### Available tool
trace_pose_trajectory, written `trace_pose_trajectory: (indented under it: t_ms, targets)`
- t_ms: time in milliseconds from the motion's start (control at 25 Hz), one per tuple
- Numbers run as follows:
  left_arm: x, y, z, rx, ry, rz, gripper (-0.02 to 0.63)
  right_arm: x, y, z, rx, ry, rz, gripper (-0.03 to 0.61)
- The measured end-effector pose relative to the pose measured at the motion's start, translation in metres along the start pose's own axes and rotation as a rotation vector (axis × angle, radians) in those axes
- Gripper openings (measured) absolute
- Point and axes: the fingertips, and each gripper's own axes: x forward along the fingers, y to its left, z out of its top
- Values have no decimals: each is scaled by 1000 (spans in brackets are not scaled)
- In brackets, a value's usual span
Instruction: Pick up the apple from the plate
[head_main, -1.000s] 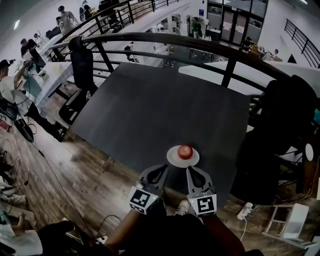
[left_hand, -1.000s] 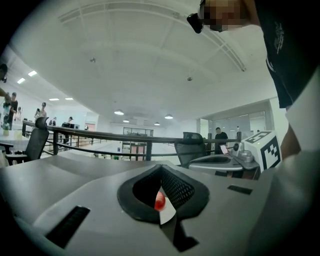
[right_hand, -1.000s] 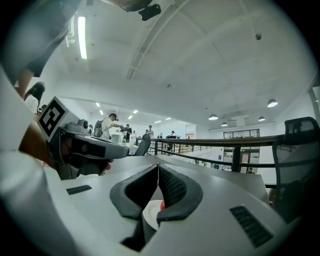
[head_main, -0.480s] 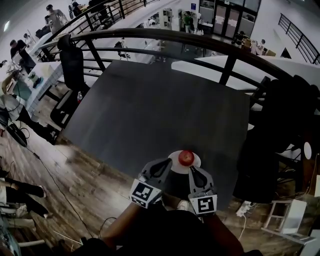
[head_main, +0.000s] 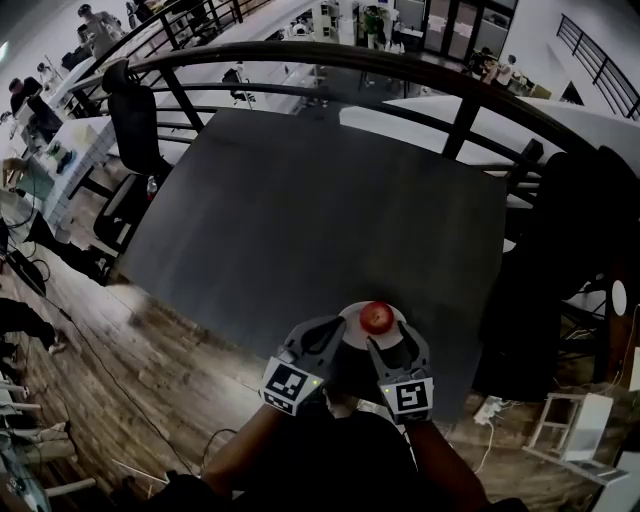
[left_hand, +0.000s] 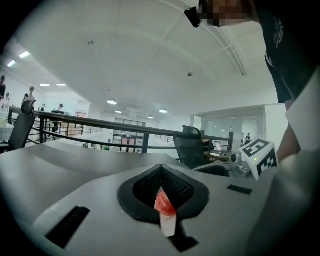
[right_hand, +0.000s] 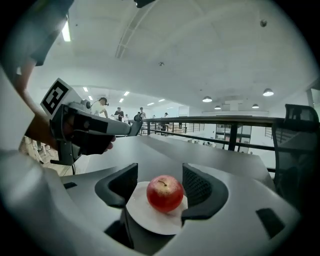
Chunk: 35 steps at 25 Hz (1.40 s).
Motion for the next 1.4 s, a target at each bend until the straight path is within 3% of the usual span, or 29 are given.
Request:
trace_pose_trajectory:
  t_ms: [520,920,1400]
  targets:
    - [8,16,-24,-44,37,19,23,49,-8,-71,18,223,-4,385]
    - [4,40,-38,-46,72,51,23,67,-8,-79,22,279,5,388]
    - [-3,48,-52,-58,92,59,23,70,-8,-80,15,276,12,388]
